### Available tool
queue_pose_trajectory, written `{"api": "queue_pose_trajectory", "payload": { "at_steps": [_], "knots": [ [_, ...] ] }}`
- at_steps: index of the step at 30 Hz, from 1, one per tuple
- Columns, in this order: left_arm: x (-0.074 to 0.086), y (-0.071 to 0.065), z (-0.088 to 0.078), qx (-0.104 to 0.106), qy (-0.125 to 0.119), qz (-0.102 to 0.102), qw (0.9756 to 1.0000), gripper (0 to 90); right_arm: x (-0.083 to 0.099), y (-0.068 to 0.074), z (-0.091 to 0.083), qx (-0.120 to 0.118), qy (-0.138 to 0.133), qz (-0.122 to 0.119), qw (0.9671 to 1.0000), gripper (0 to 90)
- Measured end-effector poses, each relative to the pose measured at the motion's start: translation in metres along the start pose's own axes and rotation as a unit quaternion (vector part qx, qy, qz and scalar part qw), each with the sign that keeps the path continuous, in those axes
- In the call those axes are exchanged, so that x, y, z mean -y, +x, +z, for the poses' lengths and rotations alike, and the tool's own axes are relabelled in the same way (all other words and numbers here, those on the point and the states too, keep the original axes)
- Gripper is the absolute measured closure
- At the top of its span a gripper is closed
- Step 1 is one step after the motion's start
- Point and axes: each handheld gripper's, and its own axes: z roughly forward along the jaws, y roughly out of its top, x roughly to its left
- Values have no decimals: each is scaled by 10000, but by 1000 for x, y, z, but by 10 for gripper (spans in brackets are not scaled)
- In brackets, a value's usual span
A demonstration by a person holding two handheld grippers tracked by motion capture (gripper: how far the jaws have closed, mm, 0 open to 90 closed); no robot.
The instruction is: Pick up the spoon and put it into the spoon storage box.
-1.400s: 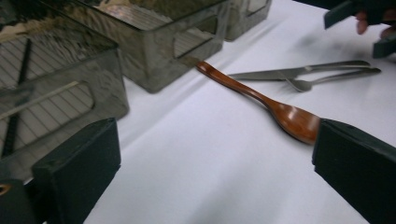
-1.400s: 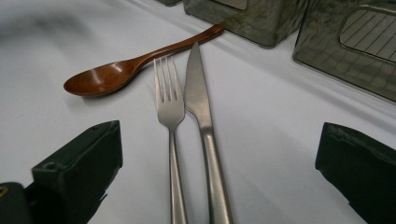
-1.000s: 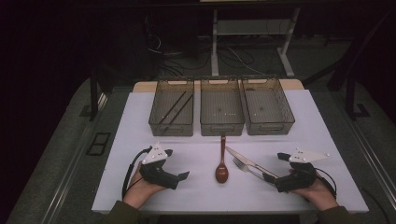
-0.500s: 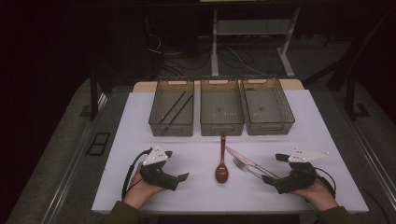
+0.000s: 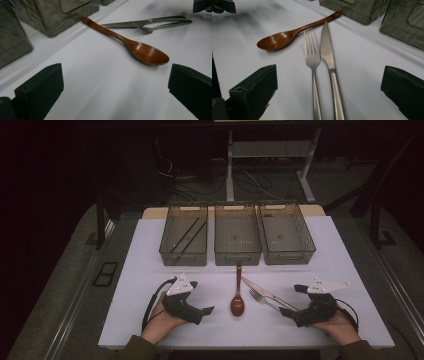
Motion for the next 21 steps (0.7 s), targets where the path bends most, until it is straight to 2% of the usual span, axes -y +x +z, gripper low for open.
{"api": "queue_pose_trajectory", "payload": {
  "at_steps": [5,9,11,13,16,21],
  "knots": [
    [-9,-2,10,165,-48,-29,9998,40,1,0,0,5,10,-11,10000,2],
    [-16,-3,18,297,-112,-52,9995,134,1,0,1,1,19,7,10000,2],
    [-19,-4,23,366,-100,-102,9992,153,1,0,1,4,12,9,10000,2],
    [-22,-5,28,533,-112,-130,9984,222,1,0,1,10,15,9,10000,2],
    [-27,-8,36,680,-96,-71,9976,312,1,0,1,11,19,9,10000,2],
    [-35,-15,50,884,1,-71,9961,521,2,0,0,11,11,23,10000,2]
  ]
}}
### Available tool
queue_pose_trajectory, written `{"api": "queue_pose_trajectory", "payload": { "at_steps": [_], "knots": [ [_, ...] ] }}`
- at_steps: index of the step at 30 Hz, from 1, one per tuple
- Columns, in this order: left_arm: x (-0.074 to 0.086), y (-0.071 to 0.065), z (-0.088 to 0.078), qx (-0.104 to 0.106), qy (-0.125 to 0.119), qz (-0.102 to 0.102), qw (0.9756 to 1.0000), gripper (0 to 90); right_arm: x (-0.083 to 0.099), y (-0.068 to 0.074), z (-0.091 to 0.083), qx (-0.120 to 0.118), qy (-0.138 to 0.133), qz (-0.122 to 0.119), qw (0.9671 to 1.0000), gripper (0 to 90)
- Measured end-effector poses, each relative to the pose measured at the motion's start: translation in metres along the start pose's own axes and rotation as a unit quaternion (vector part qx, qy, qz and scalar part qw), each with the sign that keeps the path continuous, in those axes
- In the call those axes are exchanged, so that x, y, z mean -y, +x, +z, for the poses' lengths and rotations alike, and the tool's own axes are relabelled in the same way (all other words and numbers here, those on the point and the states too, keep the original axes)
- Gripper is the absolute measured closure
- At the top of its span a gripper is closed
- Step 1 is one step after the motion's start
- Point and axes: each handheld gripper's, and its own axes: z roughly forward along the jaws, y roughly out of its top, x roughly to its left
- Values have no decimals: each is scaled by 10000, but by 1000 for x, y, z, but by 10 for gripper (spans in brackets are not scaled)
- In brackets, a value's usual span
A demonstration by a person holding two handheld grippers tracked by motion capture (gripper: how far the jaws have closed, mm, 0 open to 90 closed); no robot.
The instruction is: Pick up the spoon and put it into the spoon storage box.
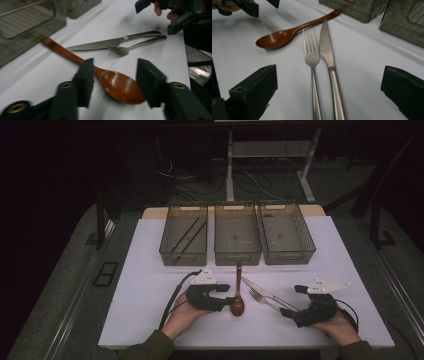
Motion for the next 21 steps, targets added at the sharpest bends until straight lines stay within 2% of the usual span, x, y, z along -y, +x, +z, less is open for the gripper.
{"api": "queue_pose_trajectory", "payload": {
  "at_steps": [6,8,10,13,16,21],
  "knots": [
    [-6,-5,21,187,251,98,9995,759,0,0,0,-3,2,-11,10000,2],
    [-9,-6,27,174,385,213,9989,826,0,0,0,-6,-2,-11,10000,2],
    [-11,-8,34,189,465,215,9985,880,0,0,-1,5,0,3,10000,2],
    [-12,-12,45,228,596,209,9977,887,0,0,-1,-5,-6,14,10000,2],
    [-11,-17,54,216,798,313,9961,887,0,0,-1,-8,-12,20,10000,2],
    [-9,-22,59,168,1046,405,9935,887,1,-1,-2,-8,-20,25,10000,2]
  ]
}}
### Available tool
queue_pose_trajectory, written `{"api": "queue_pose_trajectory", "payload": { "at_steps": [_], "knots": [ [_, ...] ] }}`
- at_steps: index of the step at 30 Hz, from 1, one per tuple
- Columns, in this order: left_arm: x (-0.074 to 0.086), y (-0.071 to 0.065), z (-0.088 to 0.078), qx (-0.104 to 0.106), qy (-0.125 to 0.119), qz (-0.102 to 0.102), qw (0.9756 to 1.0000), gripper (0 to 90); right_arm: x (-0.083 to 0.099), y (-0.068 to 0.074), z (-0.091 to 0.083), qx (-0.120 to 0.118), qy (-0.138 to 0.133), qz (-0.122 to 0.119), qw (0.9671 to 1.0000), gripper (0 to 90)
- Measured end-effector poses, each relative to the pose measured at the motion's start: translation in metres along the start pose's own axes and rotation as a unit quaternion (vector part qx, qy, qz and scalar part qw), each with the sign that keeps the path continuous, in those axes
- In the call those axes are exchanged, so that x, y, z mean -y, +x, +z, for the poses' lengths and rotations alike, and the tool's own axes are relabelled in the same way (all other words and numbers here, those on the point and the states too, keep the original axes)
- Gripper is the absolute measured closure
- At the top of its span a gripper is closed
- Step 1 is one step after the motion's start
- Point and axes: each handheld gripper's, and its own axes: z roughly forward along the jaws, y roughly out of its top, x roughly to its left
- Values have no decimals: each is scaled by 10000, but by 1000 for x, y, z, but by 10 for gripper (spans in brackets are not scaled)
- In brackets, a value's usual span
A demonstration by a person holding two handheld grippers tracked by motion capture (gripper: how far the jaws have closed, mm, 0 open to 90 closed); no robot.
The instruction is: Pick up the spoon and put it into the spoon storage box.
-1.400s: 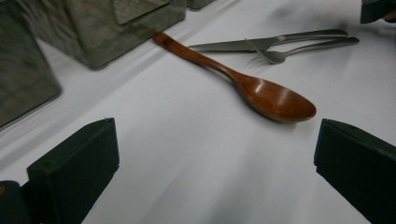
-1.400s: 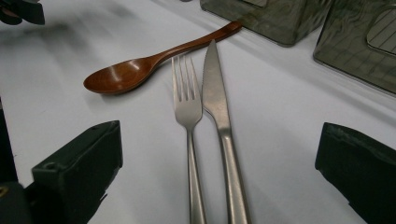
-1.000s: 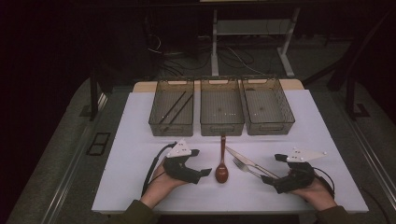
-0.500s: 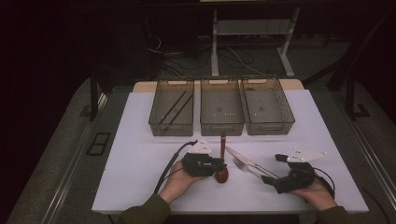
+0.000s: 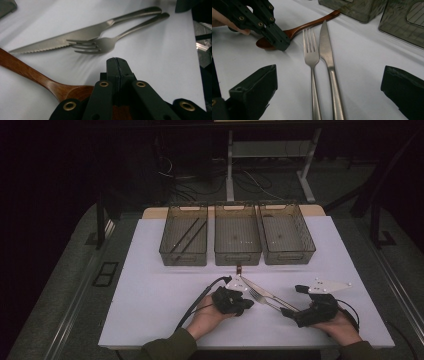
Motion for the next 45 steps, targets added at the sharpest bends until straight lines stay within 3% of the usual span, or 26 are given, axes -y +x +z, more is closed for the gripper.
{"api": "queue_pose_trajectory", "payload": {
  "at_steps": [12,19,26,38,45],
  "knots": [
    [4,-2,-6,-102,183,-11,9998,888,0,-1,-1,18,-17,11,10000,2],
    [2,-2,-8,-42,18,-262,9996,888,0,-1,-1,15,-16,7,10000,2],
    [0,-10,2,-36,190,-44,9998,888,0,-1,0,17,-6,5,10000,2],
    [9,-10,-13,-443,434,-66,9981,889,0,-2,-2,27,-35,27,10000,2],
    [25,2,-35,-706,442,-296,9961,889,0,-3,-3,36,-57,34,10000,2]
  ]
}}
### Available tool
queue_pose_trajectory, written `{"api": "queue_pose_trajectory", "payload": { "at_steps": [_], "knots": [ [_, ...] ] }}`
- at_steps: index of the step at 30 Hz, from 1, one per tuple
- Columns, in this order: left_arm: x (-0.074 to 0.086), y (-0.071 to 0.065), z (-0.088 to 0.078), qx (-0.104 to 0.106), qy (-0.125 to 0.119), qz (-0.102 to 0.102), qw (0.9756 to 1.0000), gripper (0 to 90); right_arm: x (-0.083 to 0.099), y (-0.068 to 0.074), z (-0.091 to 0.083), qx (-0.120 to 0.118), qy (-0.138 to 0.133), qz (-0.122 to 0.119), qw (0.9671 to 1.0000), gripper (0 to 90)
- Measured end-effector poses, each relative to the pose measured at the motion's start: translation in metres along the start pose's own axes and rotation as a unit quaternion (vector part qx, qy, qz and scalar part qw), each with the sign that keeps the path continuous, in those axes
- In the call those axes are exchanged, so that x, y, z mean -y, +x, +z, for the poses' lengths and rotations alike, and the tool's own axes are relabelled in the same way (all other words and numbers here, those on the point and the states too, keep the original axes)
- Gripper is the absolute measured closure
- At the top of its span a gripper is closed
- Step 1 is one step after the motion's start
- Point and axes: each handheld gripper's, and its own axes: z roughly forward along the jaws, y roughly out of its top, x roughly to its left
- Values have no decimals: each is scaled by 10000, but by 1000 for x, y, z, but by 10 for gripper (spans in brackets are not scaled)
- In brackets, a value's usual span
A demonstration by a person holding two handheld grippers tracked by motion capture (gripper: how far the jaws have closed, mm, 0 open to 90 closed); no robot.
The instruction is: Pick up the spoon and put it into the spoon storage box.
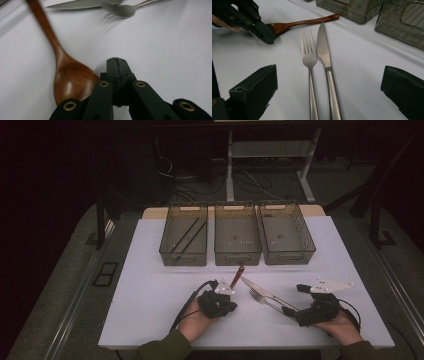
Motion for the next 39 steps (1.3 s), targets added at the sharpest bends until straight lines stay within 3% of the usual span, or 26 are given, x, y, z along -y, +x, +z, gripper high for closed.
{"api": "queue_pose_trajectory", "payload": {
  "at_steps": [1,9,14,18,24,28,33,39],
  "knots": [
    [2,1,-2,-57,-20,-101,9999,889,0,0,0,0,-4,3,10000,3],
    [15,18,-17,-463,-14,-174,9988,889,0,0,0,10,-13,-2,10000,3],
    [23,34,-26,-839,-12,-269,9961,889,0,0,-1,9,-13,7,10000,2],
    [27,43,-30,-761,-60,-370,9964,888,0,0,0,-4,-1,-5,10000,2],
    [25,46,-38,-316,-361,-357,9982,888,1,1,0,-2,-29,-36,10000,2],
    [21,47,-46,-102,-637,-347,9973,851,1,1,0,-6,-22,-38,10000,2],
    [21,59,-57,-193,-896,-359,9951,747,1,1,0,-3,-21,-59,10000,2],
    [28,79,-63,-415,-1100,-549,9915,554,1,2,1,2,5,-49,10000,2]
  ]
}}
